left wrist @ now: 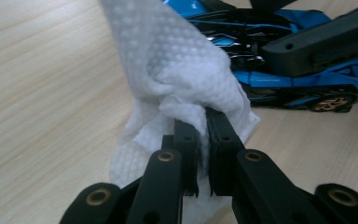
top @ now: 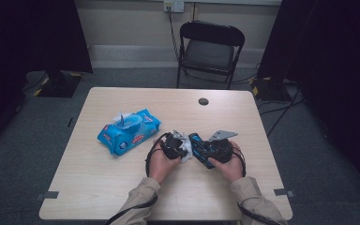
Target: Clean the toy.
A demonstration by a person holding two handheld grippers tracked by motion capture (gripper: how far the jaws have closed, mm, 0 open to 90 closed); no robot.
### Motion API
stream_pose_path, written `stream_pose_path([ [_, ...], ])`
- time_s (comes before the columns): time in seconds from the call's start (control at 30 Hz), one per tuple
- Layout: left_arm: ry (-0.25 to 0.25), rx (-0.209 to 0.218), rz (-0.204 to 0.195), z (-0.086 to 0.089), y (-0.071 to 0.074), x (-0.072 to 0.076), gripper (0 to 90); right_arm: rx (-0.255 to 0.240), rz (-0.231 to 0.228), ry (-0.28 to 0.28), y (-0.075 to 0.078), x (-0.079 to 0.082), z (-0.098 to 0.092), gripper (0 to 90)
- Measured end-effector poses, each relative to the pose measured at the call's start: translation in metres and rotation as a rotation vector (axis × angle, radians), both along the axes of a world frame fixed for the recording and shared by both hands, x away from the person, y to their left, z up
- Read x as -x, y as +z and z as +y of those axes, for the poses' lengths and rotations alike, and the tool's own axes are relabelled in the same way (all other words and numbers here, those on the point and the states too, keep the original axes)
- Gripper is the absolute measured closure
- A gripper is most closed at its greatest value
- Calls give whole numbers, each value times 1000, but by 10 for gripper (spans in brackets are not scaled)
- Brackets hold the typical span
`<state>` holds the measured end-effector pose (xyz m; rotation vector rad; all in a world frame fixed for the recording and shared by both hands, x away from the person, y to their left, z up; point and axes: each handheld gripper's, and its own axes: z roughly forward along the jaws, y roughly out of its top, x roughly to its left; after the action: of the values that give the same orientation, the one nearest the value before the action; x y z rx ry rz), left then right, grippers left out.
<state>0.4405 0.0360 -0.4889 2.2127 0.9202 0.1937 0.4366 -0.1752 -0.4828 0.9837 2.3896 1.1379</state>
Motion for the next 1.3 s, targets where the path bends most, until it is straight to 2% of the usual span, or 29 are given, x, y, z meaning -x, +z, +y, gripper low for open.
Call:
stream_pose_path([
  [0.13, -24, -3, 5, -6, 1, 4, 843, 0, 0, 0, 0, 0, 0, 511],
  [0.27, -52, -8, -6, -13, 1, 10, 843, 0, -1, 0, 0, 0, 0, 511],
  [0.67, -121, 10, 11, -29, 1, 26, 844, -4, 0, -2, 0, 0, 0, 511],
  [0.93, -148, 3, 9, -39, 1, 35, 844, -3, -1, -1, 0, 0, 0, 511],
  [1.3, -220, 26, 27, -53, 2, 48, 843, -9, -1, -2, -1, 1, -1, 511],
])
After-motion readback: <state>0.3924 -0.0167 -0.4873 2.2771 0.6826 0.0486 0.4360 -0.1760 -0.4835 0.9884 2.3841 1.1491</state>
